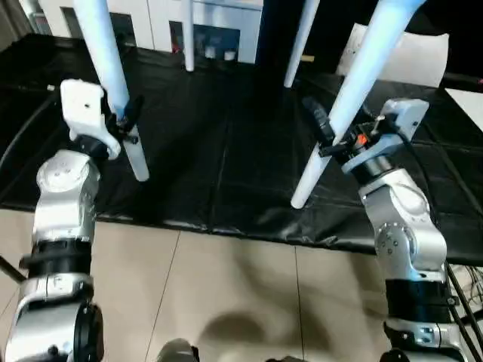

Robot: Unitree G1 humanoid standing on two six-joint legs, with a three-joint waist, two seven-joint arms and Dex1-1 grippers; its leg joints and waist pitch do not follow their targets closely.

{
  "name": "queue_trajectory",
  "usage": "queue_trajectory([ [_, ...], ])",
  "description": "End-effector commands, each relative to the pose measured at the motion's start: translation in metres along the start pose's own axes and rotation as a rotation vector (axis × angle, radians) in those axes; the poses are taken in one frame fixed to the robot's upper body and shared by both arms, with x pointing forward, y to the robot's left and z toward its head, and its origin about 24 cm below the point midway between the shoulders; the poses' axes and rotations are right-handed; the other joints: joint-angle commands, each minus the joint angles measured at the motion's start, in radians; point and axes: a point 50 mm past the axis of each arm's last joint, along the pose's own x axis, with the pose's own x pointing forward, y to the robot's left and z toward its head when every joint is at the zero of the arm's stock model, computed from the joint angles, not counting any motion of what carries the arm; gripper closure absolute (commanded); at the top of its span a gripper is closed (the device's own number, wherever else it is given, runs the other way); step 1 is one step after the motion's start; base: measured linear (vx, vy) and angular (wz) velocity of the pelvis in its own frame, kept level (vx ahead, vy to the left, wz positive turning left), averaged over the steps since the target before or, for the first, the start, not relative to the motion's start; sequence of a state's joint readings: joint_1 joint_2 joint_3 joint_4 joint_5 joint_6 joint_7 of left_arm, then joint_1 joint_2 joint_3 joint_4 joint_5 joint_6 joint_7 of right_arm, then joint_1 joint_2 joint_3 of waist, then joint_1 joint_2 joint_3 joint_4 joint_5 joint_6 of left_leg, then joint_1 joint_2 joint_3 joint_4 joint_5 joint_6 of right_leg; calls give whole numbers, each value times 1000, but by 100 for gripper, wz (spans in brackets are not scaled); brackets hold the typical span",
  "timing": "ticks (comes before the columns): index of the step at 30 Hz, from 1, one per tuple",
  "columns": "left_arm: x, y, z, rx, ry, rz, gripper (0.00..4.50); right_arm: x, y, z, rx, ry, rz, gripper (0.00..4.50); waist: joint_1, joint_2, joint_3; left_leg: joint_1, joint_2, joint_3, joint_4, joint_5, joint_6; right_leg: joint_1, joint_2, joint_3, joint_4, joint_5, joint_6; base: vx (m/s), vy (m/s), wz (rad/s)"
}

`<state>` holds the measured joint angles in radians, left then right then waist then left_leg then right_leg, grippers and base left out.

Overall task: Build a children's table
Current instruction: Flip table

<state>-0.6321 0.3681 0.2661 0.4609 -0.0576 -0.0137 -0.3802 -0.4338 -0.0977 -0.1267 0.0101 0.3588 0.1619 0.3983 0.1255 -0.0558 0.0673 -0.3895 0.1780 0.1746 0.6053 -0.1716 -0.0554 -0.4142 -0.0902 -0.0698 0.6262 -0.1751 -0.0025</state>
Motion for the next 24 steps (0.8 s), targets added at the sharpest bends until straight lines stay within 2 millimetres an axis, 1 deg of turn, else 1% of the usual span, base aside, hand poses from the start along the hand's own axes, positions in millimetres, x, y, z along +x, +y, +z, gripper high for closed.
queue_trajectory([
  [1, 11, -26, 18, 121, -68, -116, 278, 4, 19, -14, -19, 63, 86, 0, -14, 35, -86, 30, 44, -17, -79, -221, -58, 52, -52, 45, -58, -71, -165, 0, 0, 0],
  [2, 5, -21, 14, 101, -65, -80, 278, -1, 11, -20, -66, 81, 52, 0, -17, 35, -86, 30, 44, -17, -79, -233, -62, 53, -53, 46, -59, -82, -167, 0, 0, 0],
  [3, 2, -19, 12, 91, -68, -70, 278, -3, 8, -22, -78, 87, 42, 0, -22, 31, -83, 29, 43, -16, -81, -250, -62, 54, -53, 46, -64, -111, -167, 0, 0, 0],
  [4, 0, -18, 11, 77, -67, -63, 243, -5, 6, -24, -80, 91, 36, 0, -23, 31, -82, 29, 43, -17, -81, -256, -62, 55, -54, 46, -65, -124, -168, 0, 0, 0],
  [5, -11, -11, 2, 62, -53, -30, 222, -12, 2, -28, -71, 104, 11, 0, -26, 20, -81, 29, 47, -17, -83, -270, -58, 54, -55, 47, -68, -149, -169, 0, 0, 0],
  [6, -16, -6, -2, 61, -46, -16, 208, -16, 2, -31, -68, 110, 10, 0, -26, 22, -80, 29, 47, -16, -84, -267, -48, 53, -55, 48, -71, -153, -168, 0, 0, 0],
  [7, -20, -4, -4, 63, -43, -8, 208, -18, 2, -32, -68, 113, 11, 0, -28, 21, -77, 28, 48, -17, -86, -275, -45, 54, -55, 47, -73, -167, -164, 0, 0, 0],
  [8, -23, -2, -5, 68, -45, -4, 199, -21, 3, -33, -71, 118, 18, 0, -32, 18, -80, 29, 47, -16, -85, -277, -40, 53, -52, 48, -73, -176, -158, 0, 0, 0],
  [9, -26, -1, -5, 70, -48, -3, 187, -24, 4, -34, -74, 122, 21, 0, -33, 20, -80, 29, 47, -17, -85, -277, -37, 53, -53, 48, -74, -182, -158, 0, 0, 0],
  [10, -29, 0, -4, 74, -66, -17, 187, -28, 5, -36, -77, 126, 14, 0, -35, 10, -78, 28, 48, -16, -86, -281, -33, 52, -53, 48, -76, -195, -155, 0, 0, 0],
  [11, -35, 1, -3, 74, -87, -35, 174, -35, 6, -37, -75, 129, -12, 0, -34, 13, -76, 28, 50, -18, -88, -285, -34, 51, -57, 49, -77, -218, -151, 0, 0, 0],
  [12, -37, 2, -3, 73, -91, -38, 161, -38, 6, -38, -74, 128, -25, 0, -37, 15, -75, 29, 52, -19, -90, -298, -36, 48, -57, 49, -77, -235, -147, 0, 0, 0],
  [13, -39, 4, -4, 59, -98, -37, 161, -40, 6, -38, -69, 125, -43, 0, -38, 16, -74, 31, 51, -18, -91, -309, -36, 45, -54, 49, -81, -246, -145, 0, 0, 0],
  [14, -45, 10, -5, 65, -96, -25, 156, -47, 7, -37, -57, 118, -70, 0, -41, 16, -74, 31, 50, -18, -91, -322, -39, 44, -54, 49, -81, -256, -145, 0, 0, 0],
  [15, -48, 11, -5, 53, -102, -39, 147, -52, 8, -37, -55, 115, -84, 0, -39, 22, -72, 32, 50, -20, -92, -339, -43, 42, -54, 50, -83, -274, -137, 0, 0, 0],
  [16, -55, 14, -5, 46, -103, -49, 137, -60, 10, -35, -47, 110, -99, 0, -40, 19, -73, 32, 51, -21, -94, -342, -45, 43, -56, 50, -83, -275, -134, 0, 0, 0],
  [18, -66, 16, -4, 28, -111, -66, 117, -72, 12, -32, -35, 105, -123, 0, -41, 27, -71, 31, 51, -22, -97, -360, -47, 43, -53, 51, -83, -269, -127, 0, 0, 0],
  [19, -71, 15, -4, 8, -119, -81, 114, -76, 13, -31, -32, 105, -129, 0, -41, 33, -71, 33, 52, -23, -97, -367, -49, 42, -53, 51, -84, -268, -129, 0, 0, 0],
  [20, -87, 15, -4, -45, -127, -107, 111, -90, 16, -29, -23, 116, -122, 0, -43, 40, -72, 34, 54, -23, -99, -383, -54, 41, -51, 52, -83, -251, -140, 0, 0, 0],
  [21, -94, 14, -4, -69, -129, -120, 105, -95, 17, -27, -21, 121, -117, 0, -42, 35, -71, 30, 56, -24, -100, -385, -53, 44, -53, 52, -80, -239, -146, 0, 0, 0],
  [22, -106, 12, -5, -92, -116, -142, 93, -104, 19, -26, -13, 133, -110, 0, -42, 50, -66, 32, 54, -23, -102, -417, -48, 40, -50, 51, -86, -264, -144, 0, 0, 0],
  [23, -113, 10, -6, -105, -107, -157, 82, -109, 20, -25, -8, 141, -105, 0, -47, 42, -65, 30, 54, -23, -103, -438, -44, 43, -49, 51, -91, -290, -138, 0, 0, 0],
  [24, -121, 7, -7, -125, -95, -172, 82, -114, 21, -23, -3, 150, -95, 0, -50, 43, -58, 33, 50, -21, -102, -488, -42, 36, -46, 51, -102, -373, -120, 0, 0, 0],
])
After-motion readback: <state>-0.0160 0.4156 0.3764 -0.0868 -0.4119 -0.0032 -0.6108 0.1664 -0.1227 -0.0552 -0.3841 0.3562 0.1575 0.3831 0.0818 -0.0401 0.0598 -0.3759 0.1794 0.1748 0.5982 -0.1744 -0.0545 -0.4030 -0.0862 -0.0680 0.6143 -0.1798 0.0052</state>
